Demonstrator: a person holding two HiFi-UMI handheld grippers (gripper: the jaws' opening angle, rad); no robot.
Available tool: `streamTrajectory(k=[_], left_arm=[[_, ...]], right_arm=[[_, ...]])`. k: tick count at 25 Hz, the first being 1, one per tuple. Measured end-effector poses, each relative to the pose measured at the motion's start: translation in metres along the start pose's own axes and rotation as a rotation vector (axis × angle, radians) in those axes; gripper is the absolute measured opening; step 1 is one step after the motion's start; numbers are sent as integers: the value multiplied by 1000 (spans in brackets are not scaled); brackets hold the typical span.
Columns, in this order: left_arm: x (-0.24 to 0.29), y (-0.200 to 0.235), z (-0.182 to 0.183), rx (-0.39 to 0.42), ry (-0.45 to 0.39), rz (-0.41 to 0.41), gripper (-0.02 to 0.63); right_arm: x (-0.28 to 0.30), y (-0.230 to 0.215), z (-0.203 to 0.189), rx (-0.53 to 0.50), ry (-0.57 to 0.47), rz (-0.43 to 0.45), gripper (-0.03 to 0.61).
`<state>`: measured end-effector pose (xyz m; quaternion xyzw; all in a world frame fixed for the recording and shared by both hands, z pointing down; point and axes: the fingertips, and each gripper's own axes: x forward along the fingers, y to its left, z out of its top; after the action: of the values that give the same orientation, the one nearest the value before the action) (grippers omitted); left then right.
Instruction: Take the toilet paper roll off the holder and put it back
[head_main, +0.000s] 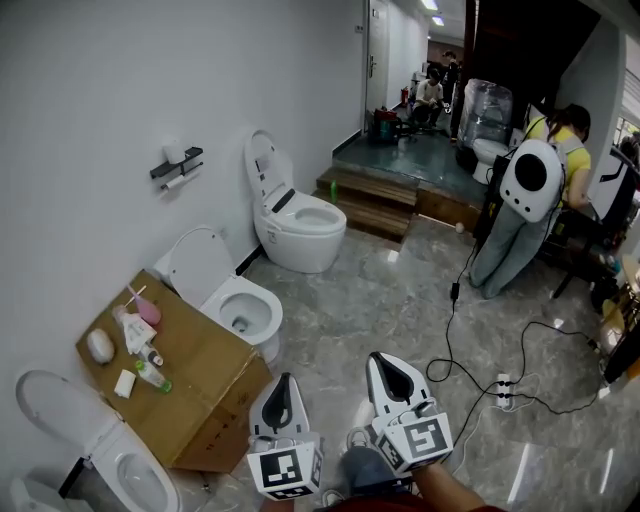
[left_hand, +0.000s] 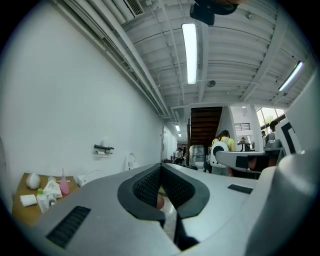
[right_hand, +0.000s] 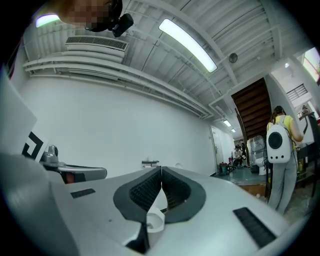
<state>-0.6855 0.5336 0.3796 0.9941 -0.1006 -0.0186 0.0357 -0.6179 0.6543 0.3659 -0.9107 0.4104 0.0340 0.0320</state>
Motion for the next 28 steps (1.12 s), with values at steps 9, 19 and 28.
streamTrajectory(k=[9,19,28], left_arm=[[118,5,-6,5,23,21,15],[268,-28,-9,-2,38,21,15],[343,-30,-13,25,39,58,15]], right_arm=[[99,-62,-7,12,-1,17,18],[200,-171,-11,23,11,25,18],[259,-224,-15,52,-11,42,18]])
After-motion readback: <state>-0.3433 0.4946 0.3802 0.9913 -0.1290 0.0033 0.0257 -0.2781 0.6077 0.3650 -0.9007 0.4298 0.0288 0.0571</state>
